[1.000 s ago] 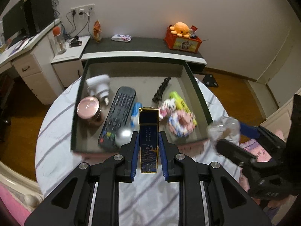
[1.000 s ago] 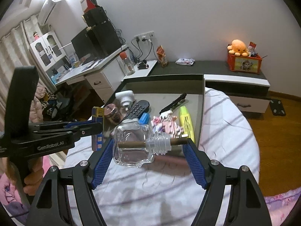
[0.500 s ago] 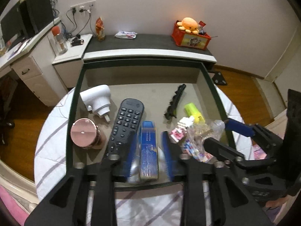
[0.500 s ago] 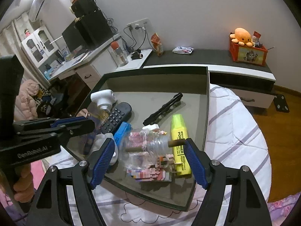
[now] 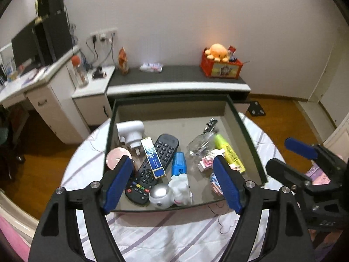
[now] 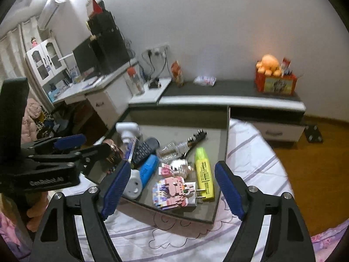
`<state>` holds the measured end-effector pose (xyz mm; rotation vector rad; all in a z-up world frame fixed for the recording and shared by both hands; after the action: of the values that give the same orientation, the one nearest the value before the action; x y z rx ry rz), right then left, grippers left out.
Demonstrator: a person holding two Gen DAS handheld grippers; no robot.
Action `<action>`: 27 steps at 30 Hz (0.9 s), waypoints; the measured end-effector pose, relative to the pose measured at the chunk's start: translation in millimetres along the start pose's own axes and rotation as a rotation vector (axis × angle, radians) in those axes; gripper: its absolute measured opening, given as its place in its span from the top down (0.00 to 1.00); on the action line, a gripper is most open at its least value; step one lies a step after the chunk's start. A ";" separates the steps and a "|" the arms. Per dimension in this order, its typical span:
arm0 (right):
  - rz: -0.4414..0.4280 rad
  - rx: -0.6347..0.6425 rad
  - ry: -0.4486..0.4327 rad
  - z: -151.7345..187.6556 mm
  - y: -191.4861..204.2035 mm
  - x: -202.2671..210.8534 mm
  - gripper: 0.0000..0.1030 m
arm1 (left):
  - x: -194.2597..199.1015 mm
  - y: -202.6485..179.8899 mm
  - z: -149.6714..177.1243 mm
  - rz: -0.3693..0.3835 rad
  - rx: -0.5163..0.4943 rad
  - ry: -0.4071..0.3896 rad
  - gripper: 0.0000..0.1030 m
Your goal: Organize rigid objects
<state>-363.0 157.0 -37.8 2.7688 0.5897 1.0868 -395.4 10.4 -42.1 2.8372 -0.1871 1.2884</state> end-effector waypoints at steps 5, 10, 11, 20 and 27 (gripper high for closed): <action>0.035 0.026 -0.086 -1.8 17.2 45.9 0.21 | 45.4 -8.1 3.9 -0.015 -0.013 -0.088 0.24; 0.085 0.052 -0.178 2.7 32.4 92.0 0.21 | 88.1 -14.7 13.6 -0.034 -0.028 -0.162 0.22; 0.093 0.057 -0.195 3.9 35.5 100.3 0.21 | 96.4 -16.0 15.2 -0.038 -0.032 -0.180 0.20; 0.172 0.084 -0.382 31.8 64.1 178.4 0.18 | 169.8 -23.6 52.8 -0.042 -0.029 -0.331 0.16; 0.259 0.117 -0.539 63.0 83.8 219.3 0.18 | 213.6 -23.7 83.8 -0.077 -0.011 -0.498 0.16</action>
<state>-147.6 168.7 74.2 3.1074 0.2348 0.2990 -190.5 6.8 64.0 3.0611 -0.0879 0.5453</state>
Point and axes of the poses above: each gripper's, at about its wrist camera, not at the fingertips, and x roughly against the way its jaws point, y to its left, z to its underside, the point moved 7 cm from there along -x, roughly the way its jaws point, and after that the axes turned 1 degree about -x, right-handed, at the moved point
